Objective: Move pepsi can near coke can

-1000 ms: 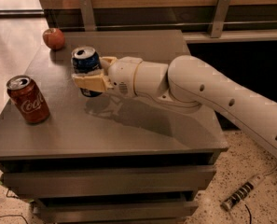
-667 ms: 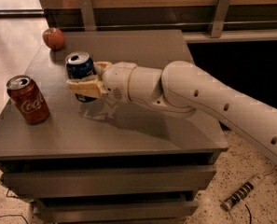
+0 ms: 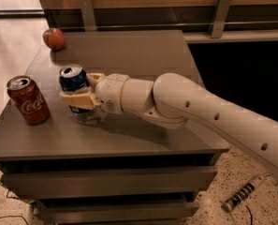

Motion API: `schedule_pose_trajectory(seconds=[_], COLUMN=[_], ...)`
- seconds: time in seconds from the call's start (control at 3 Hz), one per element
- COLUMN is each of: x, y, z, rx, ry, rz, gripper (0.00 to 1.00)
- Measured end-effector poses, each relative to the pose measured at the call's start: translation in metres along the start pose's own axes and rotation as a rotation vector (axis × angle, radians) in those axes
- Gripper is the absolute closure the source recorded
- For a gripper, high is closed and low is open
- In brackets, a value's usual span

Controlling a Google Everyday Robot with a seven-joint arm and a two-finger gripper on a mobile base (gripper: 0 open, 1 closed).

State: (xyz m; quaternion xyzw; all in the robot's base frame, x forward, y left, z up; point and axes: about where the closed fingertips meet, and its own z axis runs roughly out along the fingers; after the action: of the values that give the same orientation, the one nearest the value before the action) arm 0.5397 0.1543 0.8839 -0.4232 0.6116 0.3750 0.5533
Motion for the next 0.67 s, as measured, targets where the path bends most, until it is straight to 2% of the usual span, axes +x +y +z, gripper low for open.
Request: schedule_pose_trajectory(seconds=[0.33,0.67], x=[0.0065,0.0058], y=[0.0094,0.0106], z=[0.0084,0.0093], rx=[-0.029,-0.031], ry=[0.007,0.007], rz=[-0.004,-0.005], gripper=[0.98,0.78])
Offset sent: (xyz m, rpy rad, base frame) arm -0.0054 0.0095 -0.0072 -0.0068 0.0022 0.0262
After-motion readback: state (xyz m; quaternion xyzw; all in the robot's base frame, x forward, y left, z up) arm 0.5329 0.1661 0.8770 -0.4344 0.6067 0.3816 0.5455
